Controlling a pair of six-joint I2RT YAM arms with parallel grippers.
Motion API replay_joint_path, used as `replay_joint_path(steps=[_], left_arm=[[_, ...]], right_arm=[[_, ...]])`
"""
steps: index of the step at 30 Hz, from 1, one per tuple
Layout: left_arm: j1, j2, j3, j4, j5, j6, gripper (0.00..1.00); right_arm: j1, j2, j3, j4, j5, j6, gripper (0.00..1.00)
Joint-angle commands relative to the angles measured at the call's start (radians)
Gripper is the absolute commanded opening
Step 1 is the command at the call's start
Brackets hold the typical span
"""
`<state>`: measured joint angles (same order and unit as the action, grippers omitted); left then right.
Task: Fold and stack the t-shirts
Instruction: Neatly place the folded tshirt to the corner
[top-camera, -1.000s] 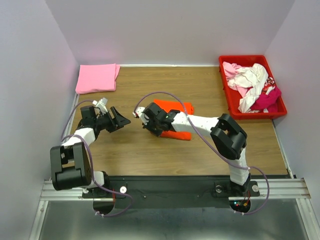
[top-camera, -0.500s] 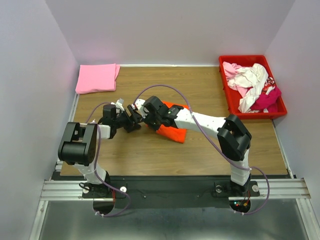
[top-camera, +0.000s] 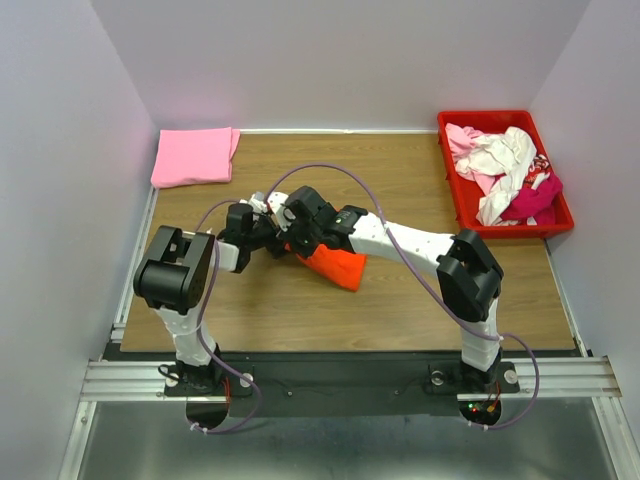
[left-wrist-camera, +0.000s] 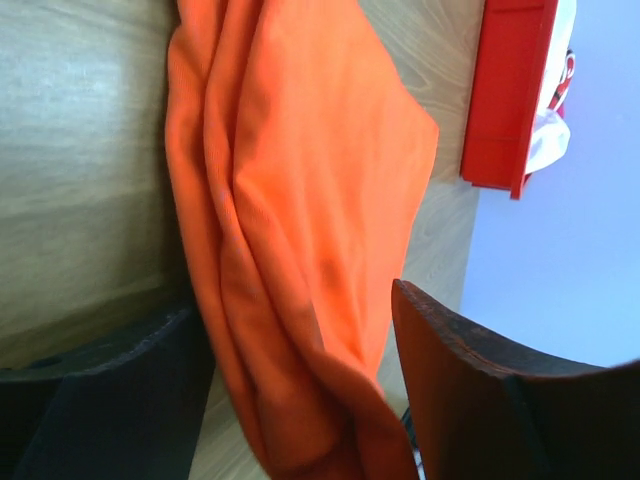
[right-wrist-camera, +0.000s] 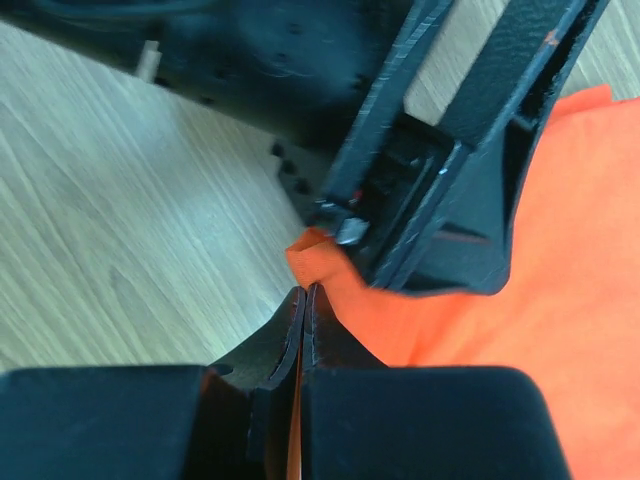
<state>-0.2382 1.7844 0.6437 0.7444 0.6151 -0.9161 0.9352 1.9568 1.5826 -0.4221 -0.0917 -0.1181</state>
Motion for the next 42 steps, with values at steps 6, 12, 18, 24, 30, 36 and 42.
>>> replay_joint_path(steps=[6,12,18,24,30,36,42], left_arm=[[-0.012,0.084,0.094,0.041,-0.089,0.005,0.61],[-0.015,0.105,0.105,0.067,-0.089,0.019,0.53],[-0.018,0.099,0.129,0.078,-0.120,0.095,0.17],[-0.023,0.096,0.393,-0.327,-0.320,0.438,0.00],[-0.018,0.156,0.646,-0.519,-0.457,0.672,0.00],[0.020,0.271,0.930,-0.620,-0.491,0.841,0.00],[0.080,0.395,1.250,-0.729,-0.549,0.985,0.00]], right_arm=[[-0.006,0.013,0.053,0.023,-0.040,0.031,0.01],[-0.006,0.010,0.040,0.023,-0.045,0.032,0.01],[-0.006,0.011,0.042,0.022,-0.039,0.041,0.01],[-0.087,-0.030,0.025,-0.012,-0.006,0.081,0.52],[-0.205,-0.137,-0.048,-0.027,-0.005,0.069,0.84],[-0.283,-0.228,-0.116,-0.046,0.033,0.038,1.00],[-0.337,-0.277,-0.156,-0.055,0.040,0.029,1.00]])
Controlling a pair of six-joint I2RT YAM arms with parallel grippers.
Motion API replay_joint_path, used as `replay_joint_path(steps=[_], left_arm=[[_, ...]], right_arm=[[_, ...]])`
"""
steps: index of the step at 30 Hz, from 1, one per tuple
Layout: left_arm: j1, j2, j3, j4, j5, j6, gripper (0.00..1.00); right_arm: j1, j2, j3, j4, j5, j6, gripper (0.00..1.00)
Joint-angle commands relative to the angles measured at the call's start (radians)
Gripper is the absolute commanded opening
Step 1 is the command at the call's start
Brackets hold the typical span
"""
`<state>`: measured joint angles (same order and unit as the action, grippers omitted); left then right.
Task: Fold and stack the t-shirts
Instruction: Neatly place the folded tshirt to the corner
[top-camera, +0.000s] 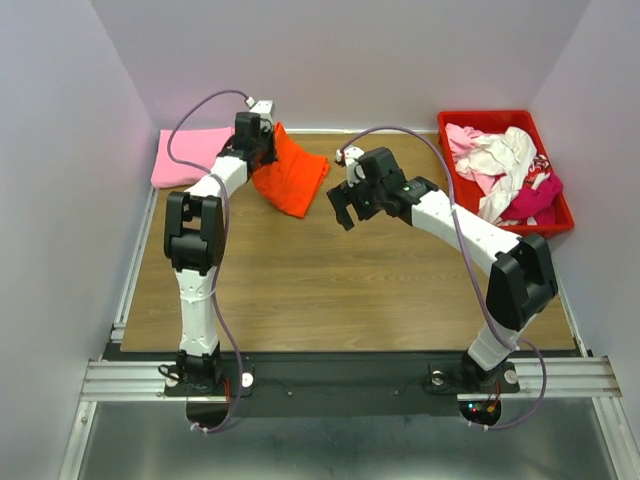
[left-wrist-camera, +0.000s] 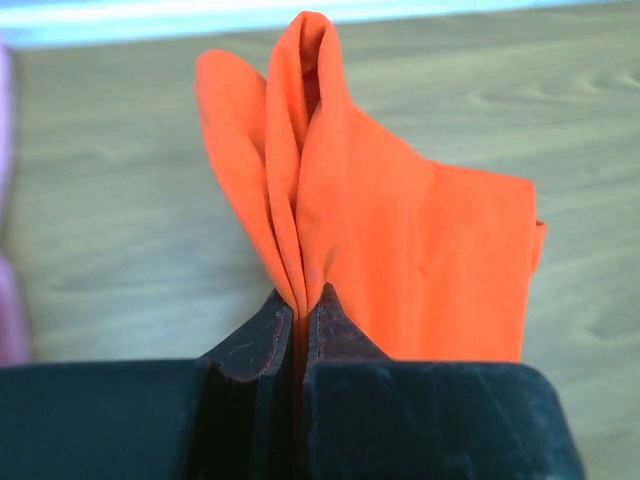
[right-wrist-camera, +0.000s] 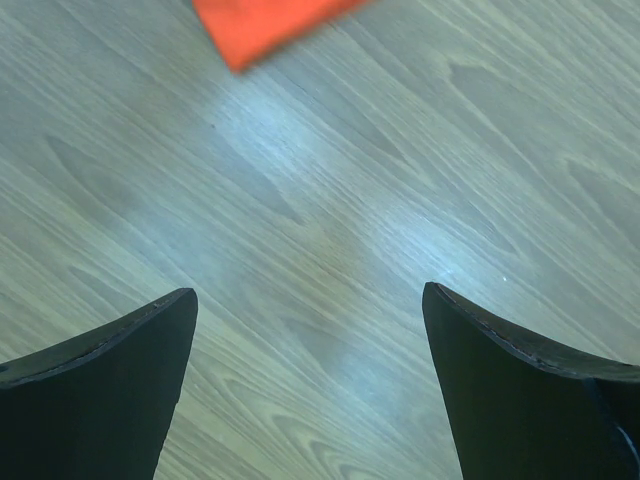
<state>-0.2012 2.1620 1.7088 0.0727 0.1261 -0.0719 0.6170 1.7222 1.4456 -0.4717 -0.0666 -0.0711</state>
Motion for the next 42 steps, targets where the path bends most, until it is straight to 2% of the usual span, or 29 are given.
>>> replay_joint_path(steps=[1,5,13,30,42], left_arm=[[0.052,0.034,0.227,-0.095,-0.060,0.150,0.00],[0.108,0.099,0.389,-0.128,-0.071,0.191,0.00],[0.174,0.124,0.492,-0.155,-0.071,0.302,0.00],[0.194,0.022,0.495,-0.152,-0.059,0.379,0.00],[0.194,-0.034,0.477,-0.134,-0.029,0.328,0.00]], right_arm=[[-0.022,-0.044,-0.022,-0.005,0.014,-0.019,1.00],[-0.025,-0.046,-0.028,-0.007,0.004,-0.022,1.00],[-0.026,-0.039,-0.037,-0.008,-0.016,-0.018,1.00],[-0.026,-0.035,-0.031,-0.019,-0.021,-0.019,1.00],[-0.026,-0.016,-0.027,-0.021,-0.030,-0.016,1.00]])
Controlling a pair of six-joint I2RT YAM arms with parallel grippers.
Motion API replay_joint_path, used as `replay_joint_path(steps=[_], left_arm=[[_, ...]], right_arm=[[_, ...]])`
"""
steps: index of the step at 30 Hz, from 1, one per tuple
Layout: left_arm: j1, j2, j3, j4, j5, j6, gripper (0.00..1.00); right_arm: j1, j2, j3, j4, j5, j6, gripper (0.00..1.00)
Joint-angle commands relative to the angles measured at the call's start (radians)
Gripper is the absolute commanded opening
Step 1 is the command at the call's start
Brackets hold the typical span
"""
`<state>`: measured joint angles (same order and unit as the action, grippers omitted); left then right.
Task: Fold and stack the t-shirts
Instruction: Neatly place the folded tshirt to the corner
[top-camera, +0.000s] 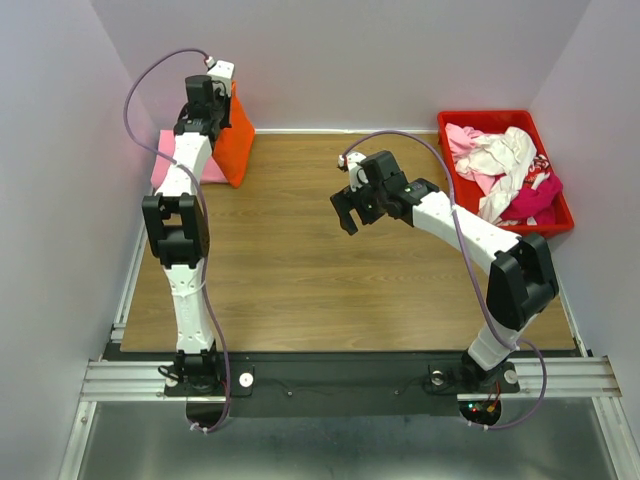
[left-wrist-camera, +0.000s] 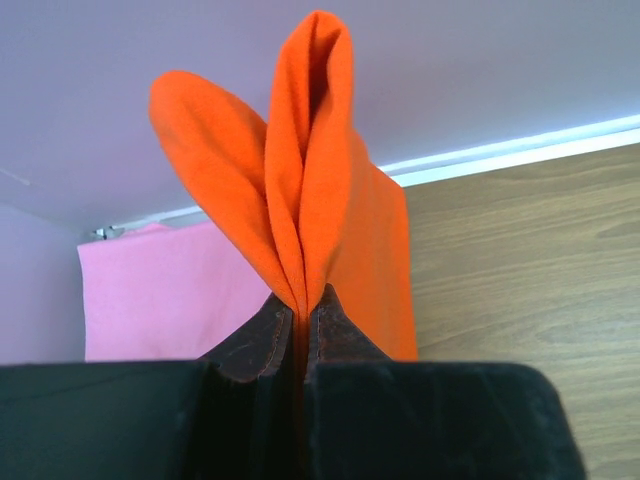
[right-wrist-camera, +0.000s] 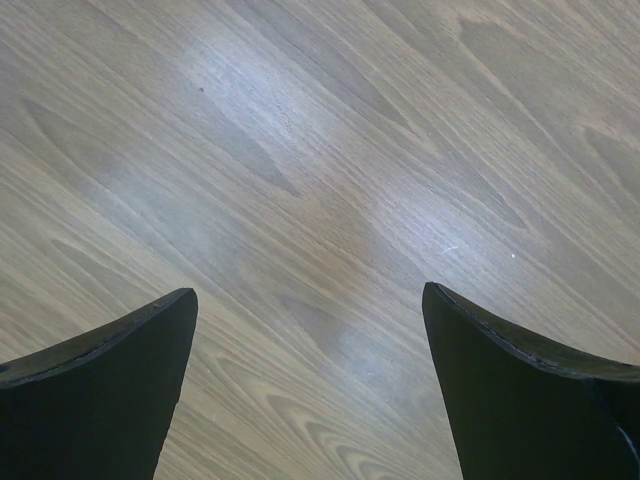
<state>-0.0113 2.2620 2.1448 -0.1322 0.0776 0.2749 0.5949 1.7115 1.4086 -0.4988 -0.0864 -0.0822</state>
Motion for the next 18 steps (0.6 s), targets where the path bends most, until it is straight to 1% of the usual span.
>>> replay_joint_path(steps=[1,9,10,18], left_arm=[[0.004,-0.134,0.047,0.066,0.019,-0.020,0.00],[0.004,-0.121,0.069,0.065,0.005,-0.017,0.00],[0.028,-0.121,0.069,0.065,0.005,-0.019,0.00],[0.073,-0.065,0.084,0.069,0.031,-0.023,0.00]], right_arm=[[-0.004,-0.006,0.012,0.006,-0.010,-0.005,1.00],[-0.004,-0.004,0.009,0.006,-0.007,-0.008,1.00],[-0.004,-0.004,0.009,0.006,-0.009,-0.005,1.00],[-0.004,0.003,0.012,0.003,-0.009,-0.007,1.00]])
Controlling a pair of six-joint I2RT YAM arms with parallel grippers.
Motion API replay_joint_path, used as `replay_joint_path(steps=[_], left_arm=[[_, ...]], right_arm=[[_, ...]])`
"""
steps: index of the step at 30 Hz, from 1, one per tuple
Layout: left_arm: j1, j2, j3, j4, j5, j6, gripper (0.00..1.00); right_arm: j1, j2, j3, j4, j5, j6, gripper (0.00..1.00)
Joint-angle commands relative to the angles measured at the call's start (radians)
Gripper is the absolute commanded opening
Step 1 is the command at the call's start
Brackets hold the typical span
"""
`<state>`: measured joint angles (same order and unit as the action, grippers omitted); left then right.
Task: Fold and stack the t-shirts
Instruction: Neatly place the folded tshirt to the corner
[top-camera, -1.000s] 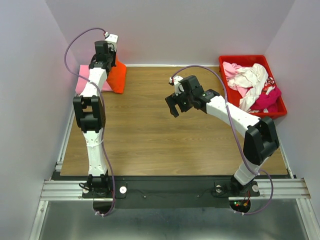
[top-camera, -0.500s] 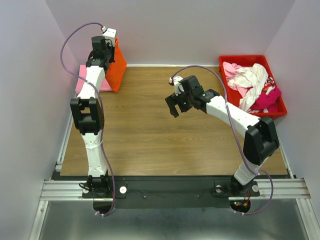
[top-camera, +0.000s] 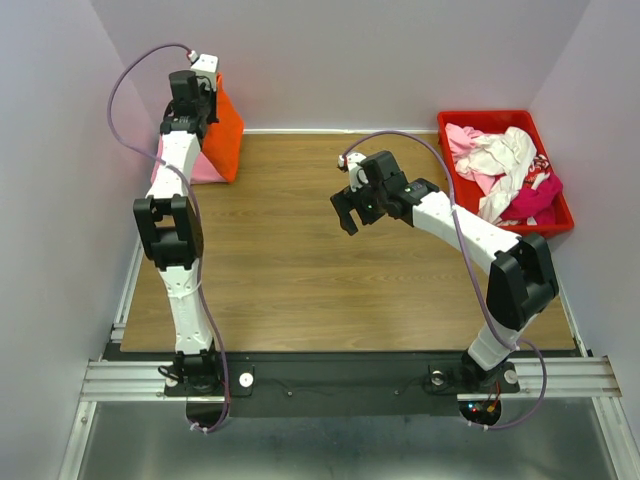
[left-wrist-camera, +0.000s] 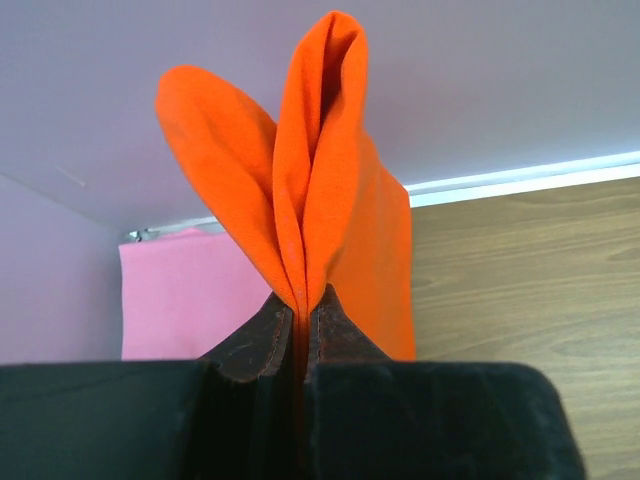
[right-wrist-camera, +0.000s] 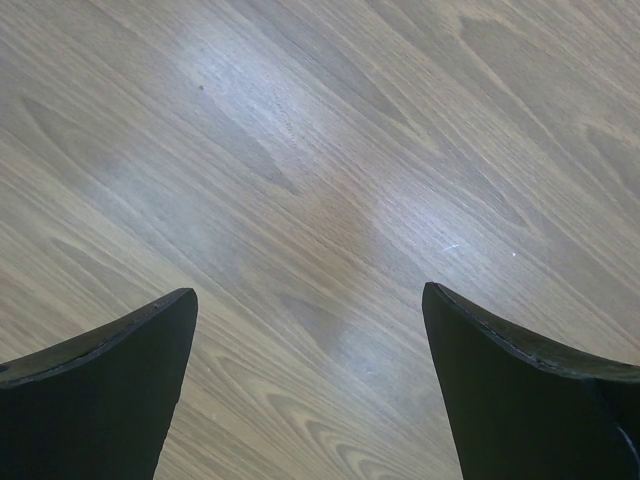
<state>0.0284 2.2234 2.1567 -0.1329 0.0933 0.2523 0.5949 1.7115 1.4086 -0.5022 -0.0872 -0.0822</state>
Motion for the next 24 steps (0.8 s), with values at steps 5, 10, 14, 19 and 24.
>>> replay_joint_path(steps=[5,10,14,19,24], left_arm=[[0.050,0.001,0.061,0.098,0.013,0.028,0.00],[0.068,0.039,0.061,0.110,0.013,0.048,0.00],[0.085,0.071,0.069,0.116,0.020,0.070,0.00],[0.100,0.105,0.081,0.128,0.013,0.084,0.00],[0.120,0.117,0.086,0.162,0.005,0.094,0.00]], right_arm=[[-0.004,0.016,0.016,0.004,-0.009,-0.007,1.00],[-0.006,0.034,0.027,-0.001,-0.014,-0.004,1.00],[-0.004,0.046,0.035,-0.006,-0.017,-0.002,1.00],[-0.004,0.054,0.041,-0.010,-0.016,-0.004,1.00],[-0.004,0.066,0.046,-0.015,-0.017,-0.002,1.00]])
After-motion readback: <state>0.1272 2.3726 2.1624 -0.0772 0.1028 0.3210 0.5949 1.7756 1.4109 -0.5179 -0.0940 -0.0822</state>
